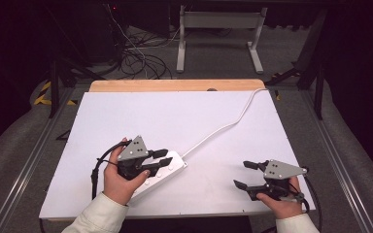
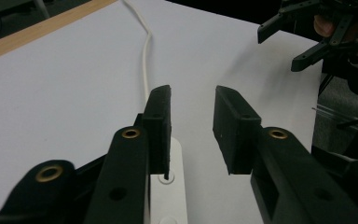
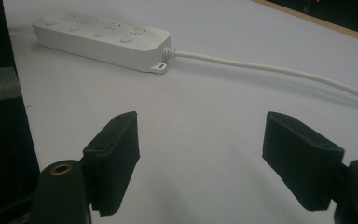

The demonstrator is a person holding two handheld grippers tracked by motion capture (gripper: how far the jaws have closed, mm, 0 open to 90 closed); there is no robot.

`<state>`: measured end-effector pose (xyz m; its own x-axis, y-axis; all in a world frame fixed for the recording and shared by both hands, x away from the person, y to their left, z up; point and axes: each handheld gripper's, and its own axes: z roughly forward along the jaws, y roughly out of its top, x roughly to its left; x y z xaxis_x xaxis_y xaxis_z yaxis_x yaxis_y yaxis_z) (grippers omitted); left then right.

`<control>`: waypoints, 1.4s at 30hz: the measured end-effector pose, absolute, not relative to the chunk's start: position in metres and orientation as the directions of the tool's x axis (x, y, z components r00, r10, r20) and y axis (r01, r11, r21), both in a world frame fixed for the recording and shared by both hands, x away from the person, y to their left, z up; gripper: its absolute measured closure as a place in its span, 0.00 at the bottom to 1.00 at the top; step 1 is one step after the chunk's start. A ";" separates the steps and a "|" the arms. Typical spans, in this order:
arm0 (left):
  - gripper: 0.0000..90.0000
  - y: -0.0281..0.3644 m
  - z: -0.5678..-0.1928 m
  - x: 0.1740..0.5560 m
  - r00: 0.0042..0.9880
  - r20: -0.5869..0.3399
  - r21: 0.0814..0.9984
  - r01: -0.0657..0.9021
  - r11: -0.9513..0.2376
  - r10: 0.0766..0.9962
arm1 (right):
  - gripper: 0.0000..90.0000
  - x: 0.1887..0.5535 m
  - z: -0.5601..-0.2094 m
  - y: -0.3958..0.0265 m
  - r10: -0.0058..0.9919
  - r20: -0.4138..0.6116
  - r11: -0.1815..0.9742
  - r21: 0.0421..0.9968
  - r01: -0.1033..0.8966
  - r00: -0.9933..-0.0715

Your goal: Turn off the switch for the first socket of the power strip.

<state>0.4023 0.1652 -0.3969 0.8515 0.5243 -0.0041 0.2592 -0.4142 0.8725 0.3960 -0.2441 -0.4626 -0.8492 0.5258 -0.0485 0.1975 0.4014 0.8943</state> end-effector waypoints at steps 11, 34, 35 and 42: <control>1.00 0.153 -0.391 0.414 0.875 -0.045 0.828 0.303 -0.473 0.481 | 0.31 0.396 -0.463 -0.245 0.527 -0.042 0.400 0.894 0.204 -0.849; 1.00 0.125 -0.404 0.450 0.861 -0.073 0.594 0.443 -0.671 0.504 | 0.32 0.396 -0.464 -0.246 0.521 -0.035 0.402 0.891 0.209 -0.853; 1.00 0.124 -0.405 0.451 0.859 -0.075 0.585 0.449 -0.675 0.506 | 0.32 0.396 -0.464 -0.246 0.520 -0.035 0.403 0.891 0.209 -0.854; 1.00 0.120 -0.409 0.455 0.859 -0.073 0.524 0.465 -0.713 0.506 | 0.32 0.396 -0.464 -0.246 0.517 -0.033 0.403 0.891 0.209 -0.855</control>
